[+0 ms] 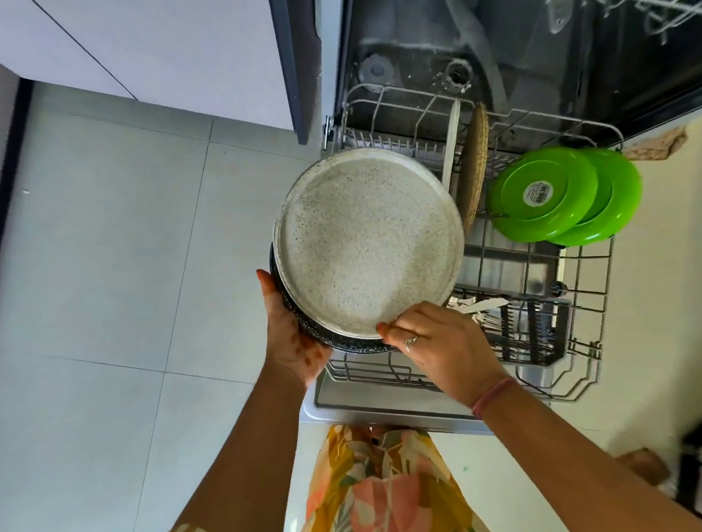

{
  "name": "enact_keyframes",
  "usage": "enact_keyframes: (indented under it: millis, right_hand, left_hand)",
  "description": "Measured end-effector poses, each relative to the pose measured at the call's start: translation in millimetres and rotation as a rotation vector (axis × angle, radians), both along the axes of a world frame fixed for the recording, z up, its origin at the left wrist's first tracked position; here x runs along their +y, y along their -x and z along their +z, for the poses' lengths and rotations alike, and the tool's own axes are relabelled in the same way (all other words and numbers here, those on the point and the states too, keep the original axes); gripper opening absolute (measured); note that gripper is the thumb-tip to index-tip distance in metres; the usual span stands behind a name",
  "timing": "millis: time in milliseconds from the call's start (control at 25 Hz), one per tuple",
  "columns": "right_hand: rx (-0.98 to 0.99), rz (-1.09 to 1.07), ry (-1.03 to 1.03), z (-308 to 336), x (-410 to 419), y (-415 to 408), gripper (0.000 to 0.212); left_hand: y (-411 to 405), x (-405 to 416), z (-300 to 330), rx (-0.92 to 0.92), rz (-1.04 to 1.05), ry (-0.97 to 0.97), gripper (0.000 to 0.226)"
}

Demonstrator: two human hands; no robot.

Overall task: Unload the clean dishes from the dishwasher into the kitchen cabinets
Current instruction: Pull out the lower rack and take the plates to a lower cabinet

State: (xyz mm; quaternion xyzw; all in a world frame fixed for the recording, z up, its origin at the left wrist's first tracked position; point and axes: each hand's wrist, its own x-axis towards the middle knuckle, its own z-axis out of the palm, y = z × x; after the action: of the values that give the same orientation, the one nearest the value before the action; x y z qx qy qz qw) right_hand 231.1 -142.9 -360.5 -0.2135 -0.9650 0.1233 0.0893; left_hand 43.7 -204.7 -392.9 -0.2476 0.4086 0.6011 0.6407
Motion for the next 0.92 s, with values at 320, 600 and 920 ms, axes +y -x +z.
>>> enact_keyframes:
  millis: [320,600,920]
  right_hand:
    - [-0.105,0.071,0.043,12.4,-0.3,3.8,0.021]
    - [-0.136,0.071,0.117,6.0,-0.1,-0.5,0.03]
    - [0.287,-0.375,0.362,13.4,53.3,14.4,0.016]
  left_hand:
    - [-5.5,7.4,1.7,-0.028,0.06,-0.04,0.082]
    - [-1.3,5.7,-3.5,-0.085,0.084,-0.067,0.085]
    - [1.5,6.9,-16.1,-0.078,0.133,0.001,0.078]
